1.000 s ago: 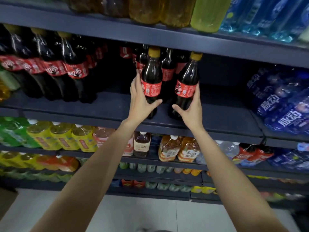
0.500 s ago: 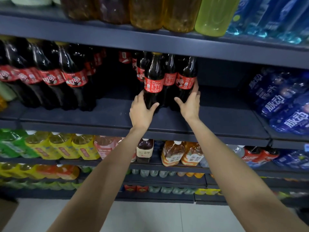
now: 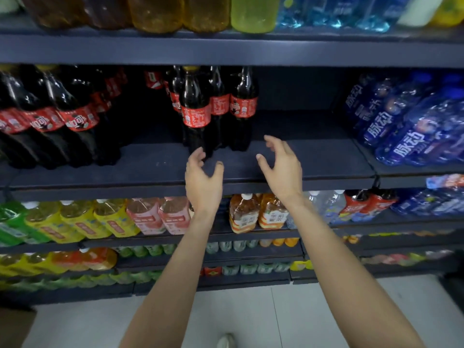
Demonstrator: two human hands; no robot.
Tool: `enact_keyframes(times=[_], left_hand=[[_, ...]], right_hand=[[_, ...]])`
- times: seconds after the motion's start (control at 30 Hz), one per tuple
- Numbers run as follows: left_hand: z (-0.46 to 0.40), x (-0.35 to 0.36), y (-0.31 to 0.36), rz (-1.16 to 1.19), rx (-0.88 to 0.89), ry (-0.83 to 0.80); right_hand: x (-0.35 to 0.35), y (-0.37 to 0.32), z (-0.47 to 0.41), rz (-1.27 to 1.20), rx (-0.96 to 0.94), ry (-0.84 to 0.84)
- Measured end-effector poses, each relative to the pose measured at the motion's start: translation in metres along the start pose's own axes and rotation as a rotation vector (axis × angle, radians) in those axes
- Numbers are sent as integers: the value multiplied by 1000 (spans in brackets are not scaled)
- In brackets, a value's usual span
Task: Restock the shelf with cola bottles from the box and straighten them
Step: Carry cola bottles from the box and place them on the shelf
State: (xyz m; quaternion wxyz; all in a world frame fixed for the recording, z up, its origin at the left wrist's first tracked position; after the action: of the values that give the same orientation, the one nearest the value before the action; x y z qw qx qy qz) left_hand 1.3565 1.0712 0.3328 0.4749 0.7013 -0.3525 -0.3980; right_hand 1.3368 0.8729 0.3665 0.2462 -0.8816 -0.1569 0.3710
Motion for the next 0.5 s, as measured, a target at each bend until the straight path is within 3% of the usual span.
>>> enact_keyframes(times=[0.1, 0.27, 0.37, 0.5], left_hand=[[61, 3, 19, 217, 91, -41], [184, 35, 46, 344, 250, -220], [277, 72, 53, 297, 347, -439], [426, 131, 52, 154, 521, -850]], right_hand=[[-61, 5, 41, -2, -86, 147], [-175, 54, 136, 73, -124, 340], [-250, 105, 212, 136, -80, 407], [-349, 195, 329, 340, 126, 372]])
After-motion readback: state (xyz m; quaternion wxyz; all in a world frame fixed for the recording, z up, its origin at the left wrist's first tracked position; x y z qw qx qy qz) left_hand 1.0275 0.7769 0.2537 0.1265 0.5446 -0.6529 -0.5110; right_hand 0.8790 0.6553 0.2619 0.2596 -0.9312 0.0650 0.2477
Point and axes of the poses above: each hand's wrist, its own z-axis away from the middle knuckle, its own x-axis out of the palm, y = z × x, the point moved 8 cm from there along -z, towards the middle knuckle, and after that the axes turned 9 degrees about y, right-handed, at the moved point
